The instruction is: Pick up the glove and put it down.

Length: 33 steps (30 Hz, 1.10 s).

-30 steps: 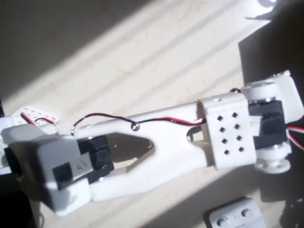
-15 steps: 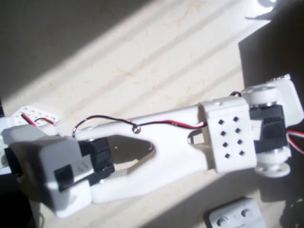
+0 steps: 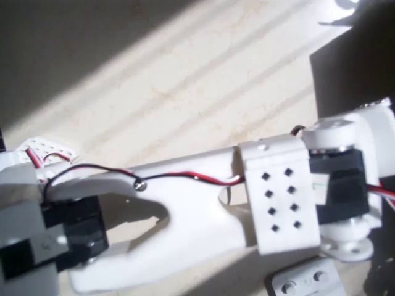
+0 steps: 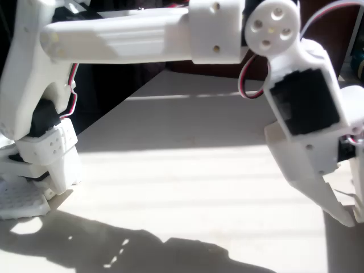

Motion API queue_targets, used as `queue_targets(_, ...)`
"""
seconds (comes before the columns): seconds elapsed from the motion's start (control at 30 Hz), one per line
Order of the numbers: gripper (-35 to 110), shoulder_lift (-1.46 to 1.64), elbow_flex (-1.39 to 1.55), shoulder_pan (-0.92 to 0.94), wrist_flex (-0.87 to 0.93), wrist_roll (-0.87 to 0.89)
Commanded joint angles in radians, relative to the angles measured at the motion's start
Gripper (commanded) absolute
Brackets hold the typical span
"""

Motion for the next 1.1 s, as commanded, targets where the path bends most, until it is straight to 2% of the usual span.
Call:
queue_targets(0.0, 1, 0.233, 0.155, 0.008, -0.103, 0.000)
queue_targets(0.23, 1, 0.535, 0.469, 0.008, -0.236, -0.002)
queue_targets(0.63, 1, 1.127, 1.058, 0.006, -0.244, -0.002)
queue_targets(1.07, 1, 1.750, 1.559, -0.006, -0.244, -0.002)
